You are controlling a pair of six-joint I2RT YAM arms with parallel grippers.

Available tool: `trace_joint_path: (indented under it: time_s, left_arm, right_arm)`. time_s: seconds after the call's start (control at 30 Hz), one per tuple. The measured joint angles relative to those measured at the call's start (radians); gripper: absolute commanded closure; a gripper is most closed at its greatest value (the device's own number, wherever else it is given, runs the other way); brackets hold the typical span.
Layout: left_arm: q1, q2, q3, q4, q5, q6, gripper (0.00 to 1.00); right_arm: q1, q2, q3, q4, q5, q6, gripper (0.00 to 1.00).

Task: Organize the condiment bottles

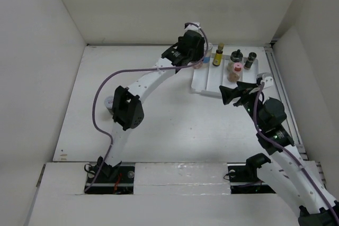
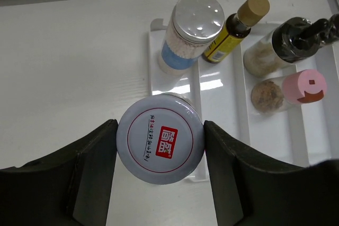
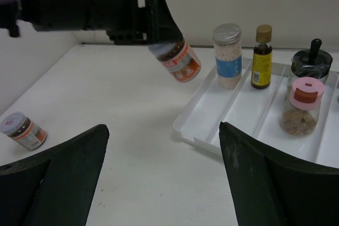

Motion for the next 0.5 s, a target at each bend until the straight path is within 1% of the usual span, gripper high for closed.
trace_joint_path:
  time_s: [0.1, 0.23, 0.5]
  left_arm:
    - [-0.006, 0.100, 0.066, 0.008, 0.035, 0.008, 0.74]
    - [-0.011, 0.182, 0.114, 0.045, 0.068, 0.022, 0.73]
    - [-0.014, 0.246, 0.146, 0.127, 0.084, 0.071, 0.70]
  right_arm:
    - [-0.010, -0.025, 0.000, -0.005, 0.001, 0.000, 0.09]
    - [-0.018, -0.033, 0.000, -0.005, 0.001, 0.005, 0.09]
    - [-0.019, -0.010, -0.001, -0.008, 0.000, 0.007, 0.10]
